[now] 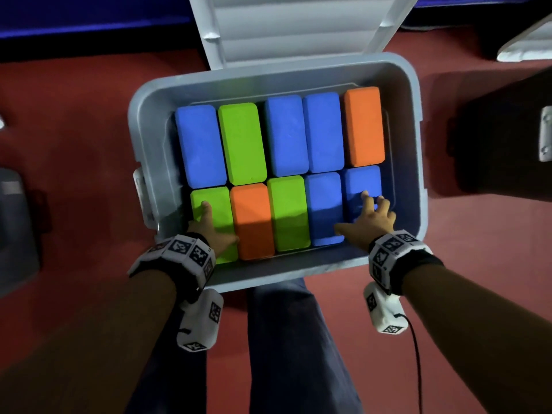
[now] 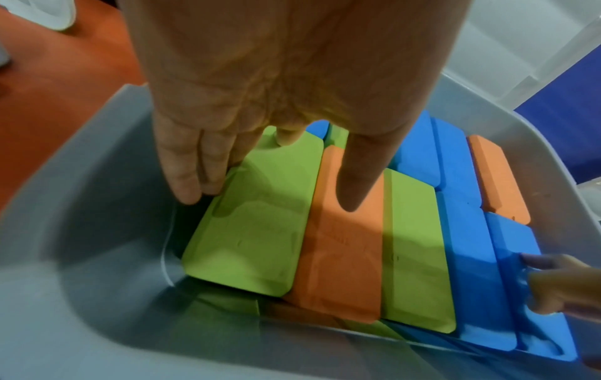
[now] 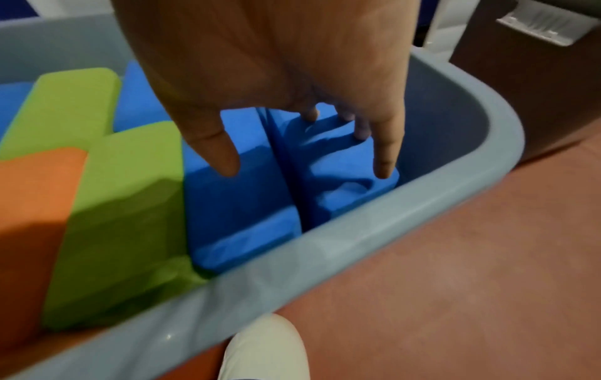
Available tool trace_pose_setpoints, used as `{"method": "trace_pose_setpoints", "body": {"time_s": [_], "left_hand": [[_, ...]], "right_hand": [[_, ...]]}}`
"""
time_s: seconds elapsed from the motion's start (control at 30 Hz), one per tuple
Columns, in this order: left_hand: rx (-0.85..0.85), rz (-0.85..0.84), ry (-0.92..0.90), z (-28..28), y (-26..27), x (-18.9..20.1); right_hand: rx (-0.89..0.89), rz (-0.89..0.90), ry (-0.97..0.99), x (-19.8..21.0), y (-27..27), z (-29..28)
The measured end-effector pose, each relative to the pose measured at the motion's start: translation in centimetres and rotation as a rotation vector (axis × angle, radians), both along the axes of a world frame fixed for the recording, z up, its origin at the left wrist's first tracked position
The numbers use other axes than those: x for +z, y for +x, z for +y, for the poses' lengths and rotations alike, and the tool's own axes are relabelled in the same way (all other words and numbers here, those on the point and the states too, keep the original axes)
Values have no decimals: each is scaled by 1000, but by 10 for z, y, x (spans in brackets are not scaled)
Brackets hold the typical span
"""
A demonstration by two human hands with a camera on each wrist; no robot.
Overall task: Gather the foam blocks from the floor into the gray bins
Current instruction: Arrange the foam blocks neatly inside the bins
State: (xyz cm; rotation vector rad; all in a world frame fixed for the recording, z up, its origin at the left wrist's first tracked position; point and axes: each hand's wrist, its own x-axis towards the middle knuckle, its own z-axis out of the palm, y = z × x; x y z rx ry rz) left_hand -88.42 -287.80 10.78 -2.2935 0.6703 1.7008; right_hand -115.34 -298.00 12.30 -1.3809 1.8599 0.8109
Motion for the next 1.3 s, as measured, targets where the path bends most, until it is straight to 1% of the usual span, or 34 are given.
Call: {"method": "trace_pose_setpoints", "body": {"time_s": [0.03, 0.1, 0.2, 0.3, 0.37, 0.5, 0.6, 0.7, 0.8, 0.9, 1.0, 1.13, 1.23, 1.3], "left_hand": [[32, -22, -15, -2, -2, 3], [69, -51, -44, -4, -7, 14], [56, -33, -67, -6, -19, 39], [23, -20, -117, -11, -35, 72], [32, -14, -148, -16, -43, 92], [87, 22, -240, -21, -46, 113], [138, 41, -313, -19, -50, 126], [172, 36, -377, -7, -63, 139], [123, 60, -364, 12, -89, 155], [78, 120, -311, 20, -130, 166], [65, 160, -308, 9, -185, 173], [14, 145, -386, -36, -274, 179], [-33, 117, -457, -81, -353, 177], [-49, 139, -466, -104, -408, 178]], "right_hand": [[2, -34, 26, 4, -2, -4], [-49, -112, 58, 16, -6, -10], [-100, -175, 43, 42, -10, -16], [-44, -220, 131, 67, -6, -15], [-11, -242, 155, 83, 0, -12], [-16, -286, 78, 107, 8, -4], [-103, -352, 10, 120, 8, 9], [-179, -402, -14, 134, 1, 28], [-250, -454, -21, 148, -20, 47], [-296, -474, -29, 163, -61, 54], [-359, -439, -71, 174, -118, 50], [-410, -394, -102, 172, -215, 25], [-450, -380, -149, 169, -302, 0], [-464, -352, -174, 168, -362, -13]]}}
